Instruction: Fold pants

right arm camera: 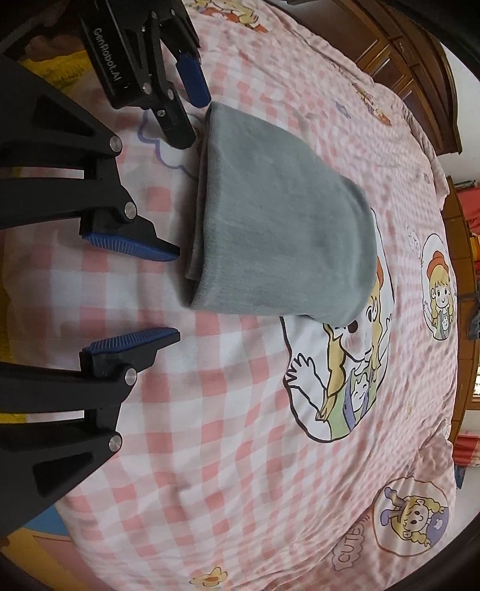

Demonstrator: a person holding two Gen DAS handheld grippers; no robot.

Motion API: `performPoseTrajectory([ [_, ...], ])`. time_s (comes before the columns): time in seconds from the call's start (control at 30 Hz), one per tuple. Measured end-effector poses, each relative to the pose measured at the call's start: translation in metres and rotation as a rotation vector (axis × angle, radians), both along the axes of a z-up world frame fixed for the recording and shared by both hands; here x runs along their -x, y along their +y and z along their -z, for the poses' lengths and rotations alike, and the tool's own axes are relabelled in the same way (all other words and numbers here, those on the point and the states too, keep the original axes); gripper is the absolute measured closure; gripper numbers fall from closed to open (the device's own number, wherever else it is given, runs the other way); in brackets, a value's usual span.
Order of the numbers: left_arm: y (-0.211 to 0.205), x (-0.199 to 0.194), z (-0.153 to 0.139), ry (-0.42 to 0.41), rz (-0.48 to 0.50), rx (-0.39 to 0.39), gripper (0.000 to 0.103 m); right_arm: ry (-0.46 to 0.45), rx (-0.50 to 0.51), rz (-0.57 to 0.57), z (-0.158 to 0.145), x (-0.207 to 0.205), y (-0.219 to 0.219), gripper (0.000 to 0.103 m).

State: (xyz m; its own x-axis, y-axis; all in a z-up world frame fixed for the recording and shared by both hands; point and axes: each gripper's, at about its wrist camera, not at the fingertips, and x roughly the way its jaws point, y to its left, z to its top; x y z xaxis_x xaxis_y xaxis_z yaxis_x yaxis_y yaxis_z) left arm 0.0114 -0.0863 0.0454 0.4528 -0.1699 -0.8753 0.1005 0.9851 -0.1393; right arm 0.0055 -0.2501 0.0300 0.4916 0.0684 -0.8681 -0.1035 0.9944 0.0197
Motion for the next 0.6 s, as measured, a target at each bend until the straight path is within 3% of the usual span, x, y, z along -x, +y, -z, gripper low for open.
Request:
performPoseTrajectory([
  [0.23,-0.0096,-0.0029,0.0052,0.000,0.014,-0.030,0.017,-0.004,-0.033,0.017,0.0099,-0.0025,-0.0042,0.057],
  [0.6,-0.0109,-0.0042,0.0076,0.001,0.011,-0.031,0.016,-0.015,-0.047,0.020,0.0122,-0.0021,-0.0038,0.055],
])
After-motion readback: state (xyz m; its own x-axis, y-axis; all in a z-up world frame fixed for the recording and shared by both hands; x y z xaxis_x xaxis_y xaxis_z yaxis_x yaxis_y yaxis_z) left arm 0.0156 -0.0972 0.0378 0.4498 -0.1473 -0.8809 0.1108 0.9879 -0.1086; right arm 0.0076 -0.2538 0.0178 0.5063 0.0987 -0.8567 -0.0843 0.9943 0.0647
